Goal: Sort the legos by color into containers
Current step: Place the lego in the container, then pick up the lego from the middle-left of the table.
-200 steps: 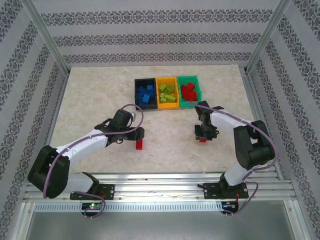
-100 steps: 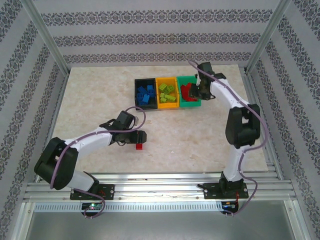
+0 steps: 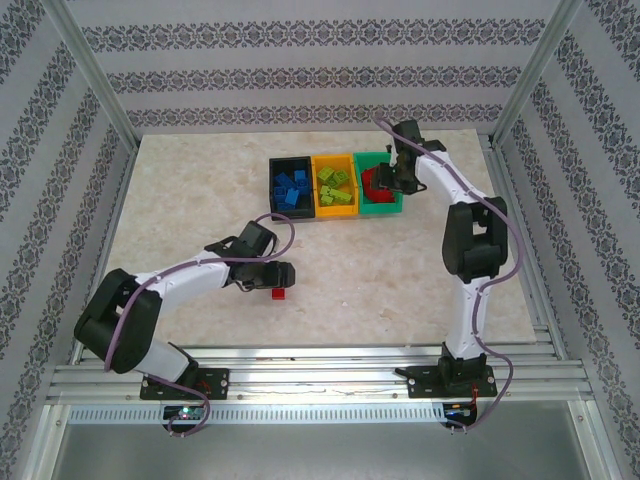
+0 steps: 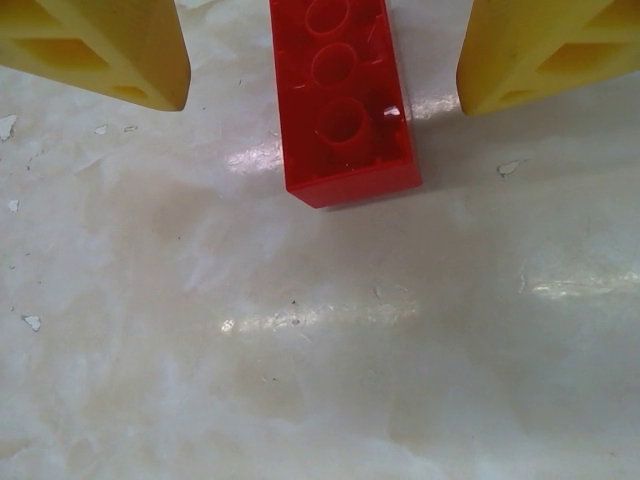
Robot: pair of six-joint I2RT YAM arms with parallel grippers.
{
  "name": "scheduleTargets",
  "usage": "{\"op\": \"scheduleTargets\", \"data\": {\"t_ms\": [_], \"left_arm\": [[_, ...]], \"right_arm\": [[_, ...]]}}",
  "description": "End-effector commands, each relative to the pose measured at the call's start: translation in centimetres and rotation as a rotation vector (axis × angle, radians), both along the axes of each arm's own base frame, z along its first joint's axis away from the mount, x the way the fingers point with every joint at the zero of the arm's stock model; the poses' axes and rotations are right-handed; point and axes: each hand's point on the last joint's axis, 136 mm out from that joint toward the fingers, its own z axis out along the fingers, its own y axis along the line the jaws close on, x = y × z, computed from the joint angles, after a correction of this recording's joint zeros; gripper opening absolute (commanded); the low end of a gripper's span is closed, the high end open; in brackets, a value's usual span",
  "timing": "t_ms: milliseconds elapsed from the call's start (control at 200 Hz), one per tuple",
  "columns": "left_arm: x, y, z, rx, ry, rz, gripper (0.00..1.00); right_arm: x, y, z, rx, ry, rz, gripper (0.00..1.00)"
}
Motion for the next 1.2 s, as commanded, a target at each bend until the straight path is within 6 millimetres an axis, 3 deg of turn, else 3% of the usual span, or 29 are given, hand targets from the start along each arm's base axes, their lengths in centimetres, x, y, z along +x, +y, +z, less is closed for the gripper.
{"op": "scheduleTargets", "data": {"t_ms": [0, 120, 300, 435, 675, 829, 1194], "left_arm": [[-0.2, -0.1, -0.1, 0.041, 0.03, 0.005, 0.69], [-0.3, -0.3, -0.4, 0.081, 0.049, -0.015, 0.67], [-0.6, -0.3, -1.2, 0.161, 0.079, -0.042, 0.66], [-0.6, 0.2, -1.3, 0.215, 0.083, -0.04, 0.61], [-0.4, -0.5, -1.1, 0.246, 0.085, -0.052, 0.41], [0.1, -1.5, -0.3, 0.231, 0.072, -0.054, 0.28], [3.8, -5.1, 3.8, 0.131, -0.019, -0.065, 0.24]], "right_arm": [[-1.6, 0.2, 3.0, 0.032, -0.086, 0.029, 0.56], [-4.2, 0.7, 2.6, 0.065, -0.11, 0.042, 0.55], [-8.4, 1.8, 0.2, 0.086, -0.118, 0.077, 0.54], [-10.0, 2.4, -1.3, 0.119, -0.124, 0.086, 0.53], [-11.2, 3.0, -2.9, 0.147, -0.127, 0.092, 0.52], [-11.4, 2.8, -2.8, 0.162, -0.16, 0.072, 0.52], [-11.9, 1.2, -2.7, 0.251, -0.216, -0.005, 0.52]]}}
